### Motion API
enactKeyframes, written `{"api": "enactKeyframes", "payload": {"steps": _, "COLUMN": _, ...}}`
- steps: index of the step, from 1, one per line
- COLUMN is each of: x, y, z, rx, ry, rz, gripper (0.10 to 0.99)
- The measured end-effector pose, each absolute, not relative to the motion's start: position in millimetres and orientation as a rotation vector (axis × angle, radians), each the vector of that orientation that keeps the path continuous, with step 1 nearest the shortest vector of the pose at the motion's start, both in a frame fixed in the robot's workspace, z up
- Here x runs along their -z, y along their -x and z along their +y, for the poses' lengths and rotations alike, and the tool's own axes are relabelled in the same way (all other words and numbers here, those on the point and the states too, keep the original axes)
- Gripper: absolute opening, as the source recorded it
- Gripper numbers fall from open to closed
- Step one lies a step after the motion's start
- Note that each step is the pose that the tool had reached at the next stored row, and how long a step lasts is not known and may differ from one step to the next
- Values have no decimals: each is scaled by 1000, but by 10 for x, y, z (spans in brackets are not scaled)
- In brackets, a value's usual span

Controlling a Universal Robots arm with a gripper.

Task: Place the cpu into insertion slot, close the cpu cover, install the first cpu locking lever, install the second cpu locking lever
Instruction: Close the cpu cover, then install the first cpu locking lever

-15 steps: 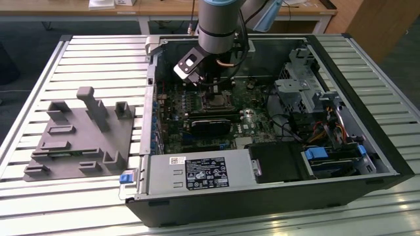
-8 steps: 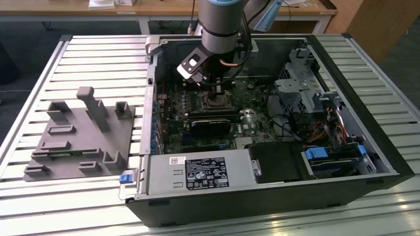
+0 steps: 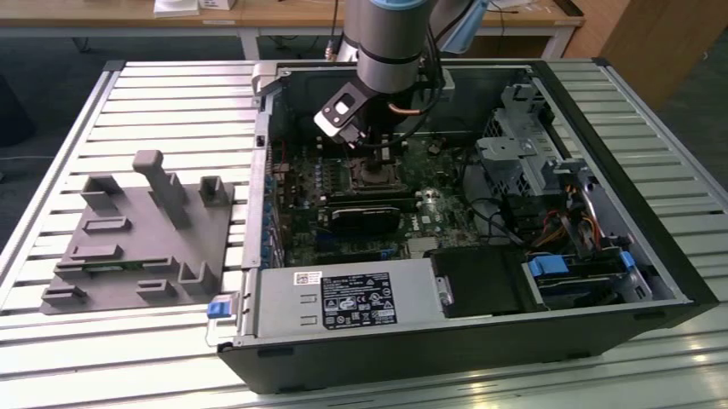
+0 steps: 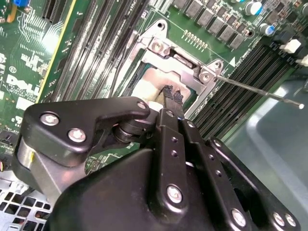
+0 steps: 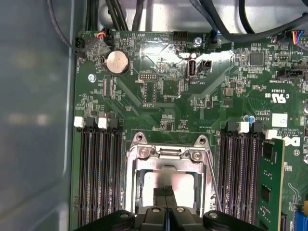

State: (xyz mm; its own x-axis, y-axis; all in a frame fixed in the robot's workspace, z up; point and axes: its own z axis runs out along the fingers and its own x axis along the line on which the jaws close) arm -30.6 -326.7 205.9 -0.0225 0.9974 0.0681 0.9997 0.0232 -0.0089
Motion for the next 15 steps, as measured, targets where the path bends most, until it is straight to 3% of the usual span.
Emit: {"api": "enactKeyframes", "payload": {"steps": 15, "x": -2077, "y": 302, "z": -3267, "rx": 64, "ry": 2157, "rz": -2207, "gripper": 106}}
